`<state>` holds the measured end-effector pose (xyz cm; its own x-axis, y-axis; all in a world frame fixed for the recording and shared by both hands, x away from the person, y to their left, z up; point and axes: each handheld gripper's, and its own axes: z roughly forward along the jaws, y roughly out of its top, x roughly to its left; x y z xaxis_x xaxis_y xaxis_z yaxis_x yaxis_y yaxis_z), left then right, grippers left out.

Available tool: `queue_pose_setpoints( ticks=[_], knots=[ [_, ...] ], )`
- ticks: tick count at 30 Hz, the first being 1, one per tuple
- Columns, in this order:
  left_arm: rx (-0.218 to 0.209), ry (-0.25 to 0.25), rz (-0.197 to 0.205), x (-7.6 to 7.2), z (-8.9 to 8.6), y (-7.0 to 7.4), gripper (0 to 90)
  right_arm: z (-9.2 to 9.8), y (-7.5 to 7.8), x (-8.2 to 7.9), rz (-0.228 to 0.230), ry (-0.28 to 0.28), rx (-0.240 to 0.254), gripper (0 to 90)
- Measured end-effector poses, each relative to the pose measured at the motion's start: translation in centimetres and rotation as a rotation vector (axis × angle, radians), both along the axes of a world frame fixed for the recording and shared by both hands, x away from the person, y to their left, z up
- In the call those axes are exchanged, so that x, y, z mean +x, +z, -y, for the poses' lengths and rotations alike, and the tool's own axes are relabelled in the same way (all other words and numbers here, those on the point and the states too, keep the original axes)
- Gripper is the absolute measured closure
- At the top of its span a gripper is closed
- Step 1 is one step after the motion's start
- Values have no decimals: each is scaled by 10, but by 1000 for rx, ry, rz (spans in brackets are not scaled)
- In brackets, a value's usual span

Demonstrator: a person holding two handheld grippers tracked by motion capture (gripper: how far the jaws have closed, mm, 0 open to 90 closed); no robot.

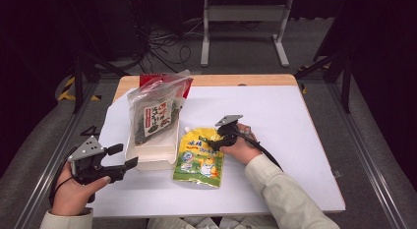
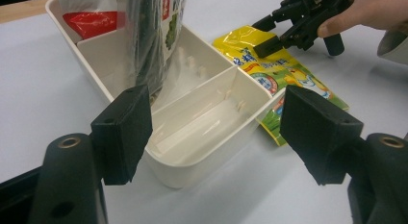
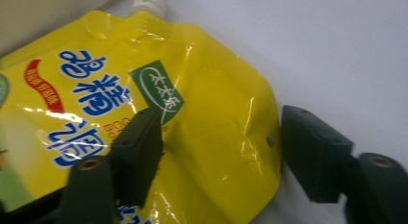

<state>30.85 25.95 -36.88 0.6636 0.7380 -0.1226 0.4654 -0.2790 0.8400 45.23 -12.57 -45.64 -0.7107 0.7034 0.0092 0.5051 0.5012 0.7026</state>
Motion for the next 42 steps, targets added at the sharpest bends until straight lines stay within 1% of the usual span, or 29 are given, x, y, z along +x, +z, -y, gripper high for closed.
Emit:
queue_pose_setpoints(
  ticks=[2, 3, 4, 5, 8, 10, 11, 14, 15, 17, 20, 22, 23, 24, 26, 27, 28, 30, 31, 32, 33, 34, 35, 37, 42],
  knots=[
    [1, 0, 1, 1, 1, 0, 279, -2, 1, -3, 3, 12, 8, 545],
    [0, -2, 0, 1, 2, 0, 279, -3, 1, -4, -4, 36, 17, 652],
    [0, -3, -3, 1, 2, -1, 280, -4, 1, -5, -13, 53, 32, 743],
    [0, -4, -6, 1, 3, -1, 282, -5, 1, -5, -37, 70, 59, 811],
    [-1, -5, -2, 2, 2, -2, 283, -3, 0, -5, -59, 57, 89, 831],
    [-5, -5, -2, 2, 2, -2, 283, -2, 0, -4, -66, 53, 96, 835],
    [-6, -8, -7, 2, 2, -2, 283, -2, 2, -5, -73, 47, 91, 845],
    [-8, -12, -6, 2, 3, -2, 285, -2, 5, -6, -69, 41, 83, 853],
    [-10, -15, -6, 2, 4, -2, 285, 1, 11, -8, -79, 35, 92, 857],
    [-14, -18, -7, 3, 5, -2, 285, 3, 13, -9, -82, 31, 101, 858],
    [-28, -30, -6, 3, 7, -2, 288, 12, 23, -13, -71, 32, 135, 861],
    [-43, -42, -1, 3, 10, -2, 297, 17, 30, -17, -56, 29, 159, 863],
    [-45, -49, 3, 4, 11, -2, 302, 19, 33, -19, -53, 30, 173, 863],
    [-51, -54, 3, 4, 13, -2, 301, 23, 41, -22, -40, 31, 199, 864],
    [-58, -67, 11, 5, 15, -3, 300, 24, 43, -24, -41, 33, 206, 864],
    [-55, -82, 17, 6, 16, -4, 298, 26, 47, -26, -39, 35, 218, 865],
    [-52, -85, 19, 7, 18, -4, 297, 28, 51, -29, -31, 37, 229, 866],
    [-61, -90, 12, 8, 20, -5, 299, 30, 56, -32, -22, 39, 239, 868],
    [-58, -97, 7, 9, 20, -6, 300, 32, 59, -35, -16, 38, 251, 869],
    [-57, -95, 2, 9, 21, -6, 303, 35, 64, -38, 1, 45, 264, 870],
    [-54, -102, 2, 10, 22, -6, 303, 35, 64, -38, 1, 45, 264, 870],
    [-55, -105, -7, 10, 23, -6, 303, 36, 67, -41, 4, 47, 274, 870],
    [-45, -110, -1, 11, 24, -6, 303, 37, 69, -43, 11, 52, 278, 870],
    [-36, -111, -6, 11, 27, -7, 299, 39, 77, -48, 28, 72, 298, 870],
    [-20, -135, -11, 14, 33, -7, 295, 41, 94, -62, 70, 113, 333, 872]
  ],
)
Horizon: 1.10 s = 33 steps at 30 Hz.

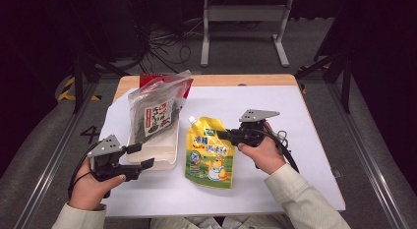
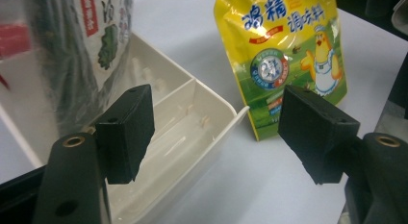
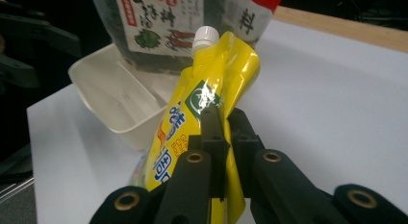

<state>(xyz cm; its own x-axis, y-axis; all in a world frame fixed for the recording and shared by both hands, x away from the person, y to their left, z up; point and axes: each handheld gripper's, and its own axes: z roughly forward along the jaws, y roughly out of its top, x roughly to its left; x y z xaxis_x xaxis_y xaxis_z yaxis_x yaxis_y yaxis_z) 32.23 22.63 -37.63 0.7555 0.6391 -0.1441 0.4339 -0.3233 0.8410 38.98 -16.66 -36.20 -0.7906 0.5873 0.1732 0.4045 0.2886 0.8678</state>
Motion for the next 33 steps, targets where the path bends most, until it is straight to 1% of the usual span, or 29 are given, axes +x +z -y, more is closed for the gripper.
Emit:
queue_pose_setpoints(
  ticks=[1, 2, 4, 7, 8, 10, 14, 18, 19, 20, 21, 23, 25, 26, 27, 29, 31, 33],
  knots=[
    [-1, -4, -3, 0, 1, 0, 295, 0, 3, -3, 10, 6, 5, 873],
    [5, -10, 6, 1, 2, 0, 294, 0, 7, -6, 17, 12, 9, 873],
    [-6, -17, -2, 1, 4, 0, 292, 1, 13, -11, 34, 26, 15, 874],
    [-20, -28, 3, 3, 7, -1, 291, 1, 20, -17, 54, 44, 26, 876],
    [-21, -35, 13, 4, 7, -1, 292, 1, 22, -19, 58, 50, 32, 876],
    [-34, -48, 14, 5, 9, -2, 293, 1, 25, -23, 66, 61, 33, 877],
    [-60, -55, 2, 6, 13, -5, 299, 1, 30, -29, 79, 83, 39, 879],
    [-78, -65, 2, 8, 16, -6, 317, 1, 35, -34, 96, 94, 41, 879],
    [-81, -73, 7, 9, 17, -6, 318, 1, 37, -36, 104, 97, 42, 880],
    [-95, -72, 1, 9, 19, -7, 317, 1, 39, -37, 112, 101, 44, 880],
    [-103, -74, 1, 9, 21, -8, 298, 2, 42, -40, 125, 104, 51, 880],
    [-103, -80, 7, 11, 24, -8, 292, 2, 44, -41, 128, 107, 58, 880],
    [-107, -86, 22, 12, 27, -9, 284, 3, 48, -46, 139, 120, 76, 880],
    [-105, -90, 27, 12, 28, -8, 284, 3, 48, -46, 139, 120, 76, 880],
    [-118, -97, 31, 12, 31, -9, 280, 3, 49, -47, 140, 124, 81, 880],
    [-120, -112, 42, 13, 36, -8, 275, 3, 51, -51, 145, 134, 91, 880],
    [-130, -136, 53, 15, 42, -8, 268, 1, 54, -54, 153, 146, 98, 880],
    [-141, -155, 56, 17, 48, -7, 257, 0, 56, -58, 165, 155, 104, 880]
  ],
)
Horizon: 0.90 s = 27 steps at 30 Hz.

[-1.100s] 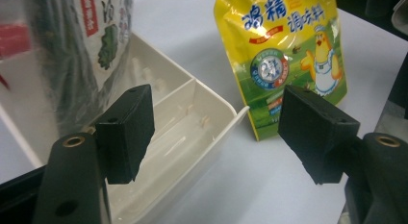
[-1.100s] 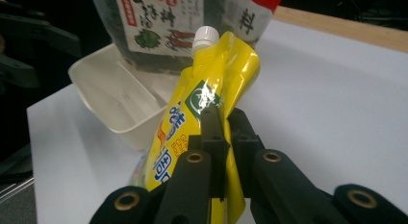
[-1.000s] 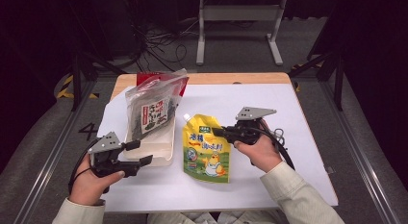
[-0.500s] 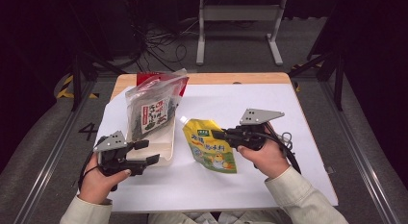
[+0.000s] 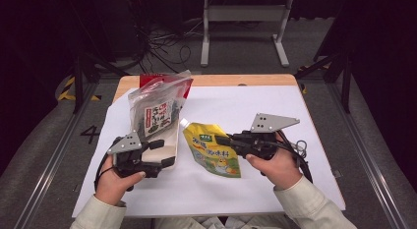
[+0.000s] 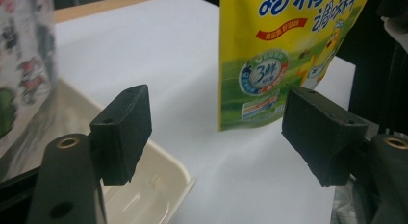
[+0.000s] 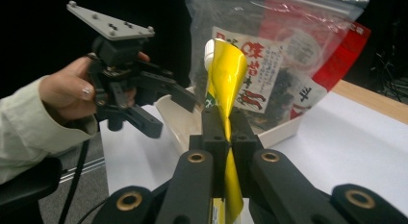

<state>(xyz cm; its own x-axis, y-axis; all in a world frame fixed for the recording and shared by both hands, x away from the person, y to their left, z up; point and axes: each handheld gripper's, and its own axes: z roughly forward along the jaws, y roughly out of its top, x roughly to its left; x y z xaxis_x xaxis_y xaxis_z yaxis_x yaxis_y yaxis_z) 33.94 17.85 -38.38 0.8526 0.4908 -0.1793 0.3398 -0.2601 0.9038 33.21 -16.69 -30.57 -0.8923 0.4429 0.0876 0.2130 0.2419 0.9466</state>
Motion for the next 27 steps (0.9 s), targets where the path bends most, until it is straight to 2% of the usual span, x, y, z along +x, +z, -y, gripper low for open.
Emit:
queue_pose_setpoints(
  ticks=[7, 12, 16, 17, 19, 20, 21, 23, 25, 27],
  knots=[
    [-39, -75, 14, 6, 24, -5, 235, -3, 4, -10, 18, 25, 32, 881],
    [-39, -137, 22, 5, 39, -9, 226, -6, 5, -15, 26, 50, 49, 881],
    [-50, -179, 48, 5, 46, -12, 253, -8, 5, -16, 30, 71, 62, 881],
    [-64, -207, 42, 4, 48, -13, 258, -8, 5, -16, 30, 77, 67, 881],
    [-71, -225, 27, 4, 49, -14, 308, -8, 4, -16, 33, 81, 71, 881],
    [-75, -235, -2, 4, 50, -14, 308, -9, 4, -16, 34, 83, 73, 881],
    [-73, -240, 6, 4, 51, -14, 311, -9, 4, -16, 35, 84, 75, 881],
    [-87, -252, -11, 3, 53, -14, 378, -10, 4, -17, 39, 83, 76, 881],
    [-84, -261, -8, 2, 53, -13, 427, -9, 4, -17, 40, 80, 79, 881],
    [-59, -283, -14, 1, 52, -12, 536, -9, 3, -16, 44, 75, 79, 879]
  ],
)
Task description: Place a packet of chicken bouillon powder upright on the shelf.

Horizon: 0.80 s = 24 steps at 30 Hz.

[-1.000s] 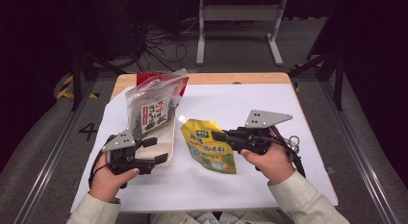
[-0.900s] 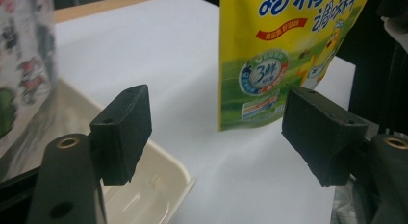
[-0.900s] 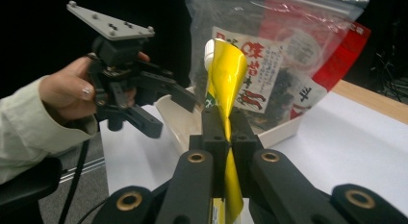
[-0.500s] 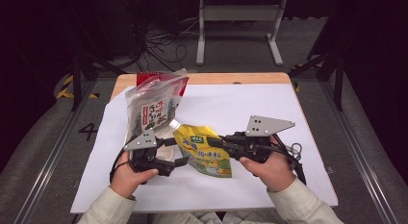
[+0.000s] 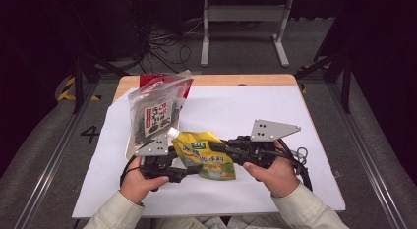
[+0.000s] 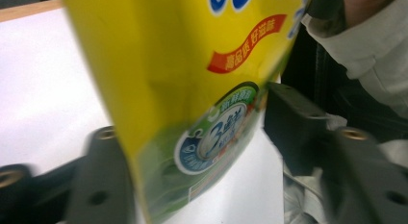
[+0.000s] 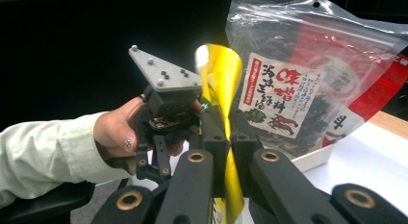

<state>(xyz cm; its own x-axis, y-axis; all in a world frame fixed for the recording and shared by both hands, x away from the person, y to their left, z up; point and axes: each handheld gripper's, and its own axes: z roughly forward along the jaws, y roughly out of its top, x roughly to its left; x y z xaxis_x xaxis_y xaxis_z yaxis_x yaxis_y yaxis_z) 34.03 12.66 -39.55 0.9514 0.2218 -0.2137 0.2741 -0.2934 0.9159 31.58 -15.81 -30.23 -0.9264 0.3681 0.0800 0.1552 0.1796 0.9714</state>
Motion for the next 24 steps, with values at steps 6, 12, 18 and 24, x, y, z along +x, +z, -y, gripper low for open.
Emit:
queue_pose_setpoints(
  ticks=[6, 12, 18, 24],
  knots=[
    [30, -26, -4, -4, -1, 5, 697, 4, -1, 1, 1, -21, 12, 872],
    [72, -25, 15, -7, -4, 11, 721, 6, -3, 2, 1, -21, 3, 803],
    [153, -1, 55, -10, -8, 20, 727, 14, -2, 3, 32, -48, 9, 605],
    [122, 22, 51, -8, -22, 27, 728, 29, -2, 3, 47, -104, -5, 528]
  ],
)
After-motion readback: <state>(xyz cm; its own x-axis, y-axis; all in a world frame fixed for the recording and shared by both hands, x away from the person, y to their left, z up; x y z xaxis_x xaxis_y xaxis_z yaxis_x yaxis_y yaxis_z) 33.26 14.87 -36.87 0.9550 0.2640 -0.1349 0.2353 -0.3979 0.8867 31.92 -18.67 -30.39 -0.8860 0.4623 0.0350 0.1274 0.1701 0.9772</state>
